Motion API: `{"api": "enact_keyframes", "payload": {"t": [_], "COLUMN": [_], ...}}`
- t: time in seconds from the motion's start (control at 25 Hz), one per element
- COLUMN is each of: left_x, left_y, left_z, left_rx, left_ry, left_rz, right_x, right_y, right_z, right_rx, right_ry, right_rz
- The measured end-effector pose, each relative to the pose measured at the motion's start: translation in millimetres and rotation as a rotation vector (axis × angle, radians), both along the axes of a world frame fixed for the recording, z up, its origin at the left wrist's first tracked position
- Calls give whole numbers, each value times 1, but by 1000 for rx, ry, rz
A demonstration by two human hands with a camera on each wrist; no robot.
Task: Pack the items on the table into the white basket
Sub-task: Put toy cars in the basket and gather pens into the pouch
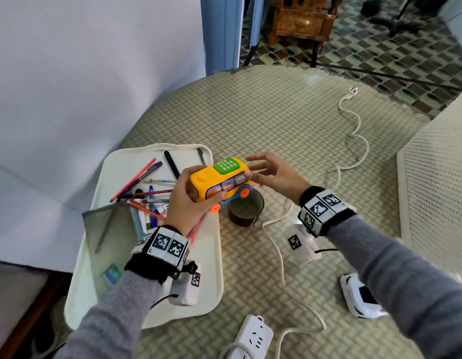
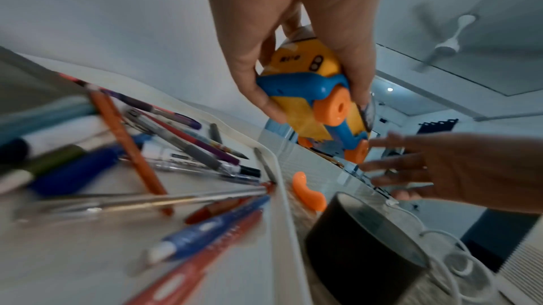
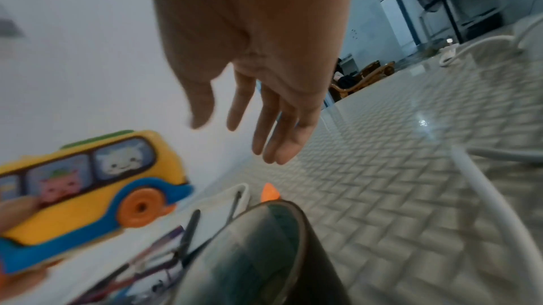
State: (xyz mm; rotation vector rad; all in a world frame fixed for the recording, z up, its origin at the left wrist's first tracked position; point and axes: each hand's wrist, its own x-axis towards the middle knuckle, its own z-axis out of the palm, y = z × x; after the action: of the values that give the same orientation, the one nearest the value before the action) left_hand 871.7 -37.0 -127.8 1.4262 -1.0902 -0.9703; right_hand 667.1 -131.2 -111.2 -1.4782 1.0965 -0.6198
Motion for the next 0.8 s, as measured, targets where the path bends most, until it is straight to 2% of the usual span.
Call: {"api": "enact_keyframes", "payload": {"t": [0.08,0.16,0.24,0.32,0.48,0.6,0.8], "left_x": [24,46,64,75,81,81,68], "left_y": [6,9,10,10,5,1,-1], "left_z": [-9,-15,-21,-26,-34,-39,-42], "left_rx": [-19,-21,-7,13,41,46,45], "left_ry": [-41,-52,-86,-108,-136,-125,-71], "left_rz": [117,205,236,240,255,266,257], "right_x": [10,18,25,39,66,74,71], "right_y": [-22,-44,-65,-82,-108,-115,-106], "right_z": [-13,-24,-33,-41,-60,-67,-65], "right_rx": [-69,-153,-229,-302,-399,-406,-345], "right_ry": [189,414,563,636,878,926,926], "right_rz": [-16,49,182,342,601,680,565]}}
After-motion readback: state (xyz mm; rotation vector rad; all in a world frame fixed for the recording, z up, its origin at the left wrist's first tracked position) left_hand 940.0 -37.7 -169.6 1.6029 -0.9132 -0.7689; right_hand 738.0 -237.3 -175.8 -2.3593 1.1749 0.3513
